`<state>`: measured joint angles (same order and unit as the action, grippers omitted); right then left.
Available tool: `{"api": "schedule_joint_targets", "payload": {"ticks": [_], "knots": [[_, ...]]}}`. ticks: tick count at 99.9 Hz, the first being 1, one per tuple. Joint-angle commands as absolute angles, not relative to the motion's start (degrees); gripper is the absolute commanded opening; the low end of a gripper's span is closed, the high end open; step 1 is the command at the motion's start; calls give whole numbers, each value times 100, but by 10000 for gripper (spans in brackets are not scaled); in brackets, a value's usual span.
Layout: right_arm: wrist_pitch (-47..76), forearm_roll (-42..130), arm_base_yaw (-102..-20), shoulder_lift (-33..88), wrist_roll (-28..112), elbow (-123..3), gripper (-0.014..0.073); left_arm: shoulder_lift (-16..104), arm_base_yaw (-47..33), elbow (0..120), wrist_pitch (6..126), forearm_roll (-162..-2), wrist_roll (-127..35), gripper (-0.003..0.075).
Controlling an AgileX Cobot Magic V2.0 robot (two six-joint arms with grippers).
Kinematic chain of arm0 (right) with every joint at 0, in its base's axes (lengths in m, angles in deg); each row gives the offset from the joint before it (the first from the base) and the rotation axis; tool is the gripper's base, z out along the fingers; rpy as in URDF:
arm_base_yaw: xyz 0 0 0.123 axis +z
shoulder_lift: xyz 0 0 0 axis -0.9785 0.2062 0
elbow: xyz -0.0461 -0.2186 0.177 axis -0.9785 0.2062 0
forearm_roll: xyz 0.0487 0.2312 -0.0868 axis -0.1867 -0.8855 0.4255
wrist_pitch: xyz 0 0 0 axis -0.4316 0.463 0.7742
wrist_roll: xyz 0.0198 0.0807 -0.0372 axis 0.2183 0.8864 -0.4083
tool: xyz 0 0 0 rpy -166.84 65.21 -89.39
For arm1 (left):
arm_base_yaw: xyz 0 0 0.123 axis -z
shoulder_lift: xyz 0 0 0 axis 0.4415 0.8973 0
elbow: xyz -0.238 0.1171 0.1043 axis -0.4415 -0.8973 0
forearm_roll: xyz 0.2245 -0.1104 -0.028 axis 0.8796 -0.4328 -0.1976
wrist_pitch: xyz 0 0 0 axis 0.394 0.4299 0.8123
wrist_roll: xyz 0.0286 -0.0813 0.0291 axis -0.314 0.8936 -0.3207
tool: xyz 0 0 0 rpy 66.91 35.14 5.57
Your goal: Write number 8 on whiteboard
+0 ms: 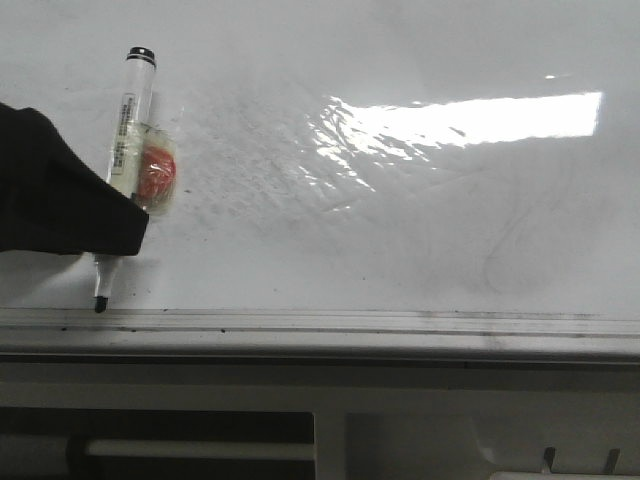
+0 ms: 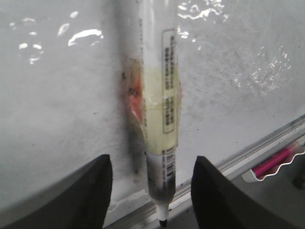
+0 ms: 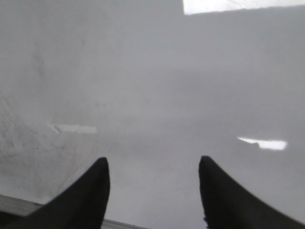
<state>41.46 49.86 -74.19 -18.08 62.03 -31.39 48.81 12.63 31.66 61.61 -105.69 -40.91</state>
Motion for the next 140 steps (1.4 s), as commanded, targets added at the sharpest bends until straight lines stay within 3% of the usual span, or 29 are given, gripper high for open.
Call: {"api": "schedule_joint_targets", "payload": {"ticks": [1, 15, 26, 39, 52, 79, 100, 122, 140], "knots": [[3717, 4961, -7413, -1704, 6131, -3335, 363, 4995, 1313, 3344, 5553, -10648, -4099, 300], [3717, 4956, -7413, -1704, 6131, -3335, 363, 5169, 1313, 3344, 5522, -10648, -4099, 154], [3717, 4755, -7413, -1692, 6112, -3347, 363, 5102, 1323, 3365, 5798, -10715, -4099, -22], [3980, 3933, -7366, -1435, 5185, -3541, 363, 4872, 1323, 3561, 6446, -10729, -4176, -20], [4447, 2407, -7062, -875, 3300, -3750, 363, 4514, 1457, 3821, 7069, -10742, -5094, -20], [4810, 346, -6155, 338, 278, -3895, 367, 4191, 2424, 4203, 7739, -10765, -7324, -20], [4565, 350, -5065, 1243, -324, -4233, 367, 4202, 2971, 4203, 7575, -10765, -7883, -20], [3819, 372, -3991, 2171, -500, -4538, 367, 4202, 3006, 4203, 7487, -10765, -7895, -20], [3334, 346, -3568, 2573, -500, -4602, 361, 4202, 3006, 4203, 7487, -10765, -7895, -20]]}}
